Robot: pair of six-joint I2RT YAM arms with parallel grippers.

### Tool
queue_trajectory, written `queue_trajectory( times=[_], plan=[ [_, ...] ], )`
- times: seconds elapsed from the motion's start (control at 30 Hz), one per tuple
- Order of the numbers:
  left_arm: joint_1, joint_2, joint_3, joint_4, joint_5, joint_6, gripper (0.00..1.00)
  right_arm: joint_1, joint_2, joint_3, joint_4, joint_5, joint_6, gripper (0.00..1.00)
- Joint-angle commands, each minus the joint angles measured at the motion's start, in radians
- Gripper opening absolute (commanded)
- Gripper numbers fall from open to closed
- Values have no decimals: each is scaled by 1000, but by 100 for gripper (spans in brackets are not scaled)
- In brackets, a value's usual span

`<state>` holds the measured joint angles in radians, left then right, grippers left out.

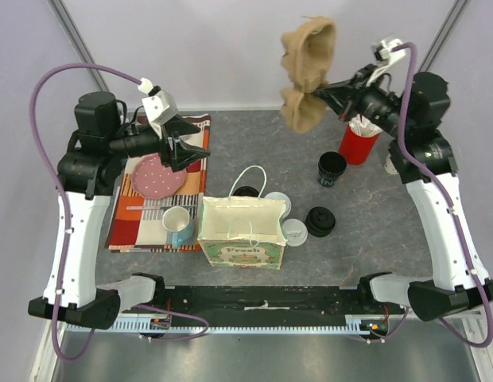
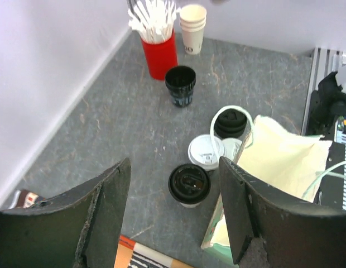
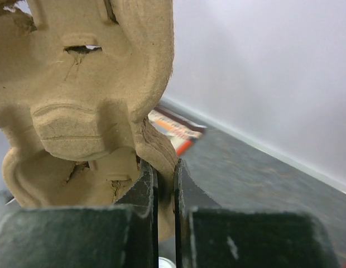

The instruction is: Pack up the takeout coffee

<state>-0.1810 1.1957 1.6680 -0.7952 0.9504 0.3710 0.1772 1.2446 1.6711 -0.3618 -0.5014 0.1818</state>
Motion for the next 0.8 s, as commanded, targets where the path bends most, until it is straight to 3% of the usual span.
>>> queue_trajectory(
  times=[0.0, 0.13, 0.33, 0.43, 0.6, 0.77],
  plan=[
    [-2, 1, 149, -131, 50, 17, 71, 111, 36, 18, 253, -214, 119, 0],
    [-2, 33, 352, -306, 112, 74, 71, 252, 62, -22, 397, -344, 72, 0],
    [0, 24, 505, -317, 113, -1, 77, 384, 90, -25, 438, -420, 25, 0],
    [-2, 10, 495, -329, 120, -7, 99, 461, 102, -16, 440, -445, -13, 0],
    [-2, -2, 477, -309, 261, -59, 100, 530, 119, -16, 492, -439, -4, 0],
    [-2, -2, 484, -231, 313, -161, 100, 564, 134, -17, 520, -448, 8, 0]
  ],
)
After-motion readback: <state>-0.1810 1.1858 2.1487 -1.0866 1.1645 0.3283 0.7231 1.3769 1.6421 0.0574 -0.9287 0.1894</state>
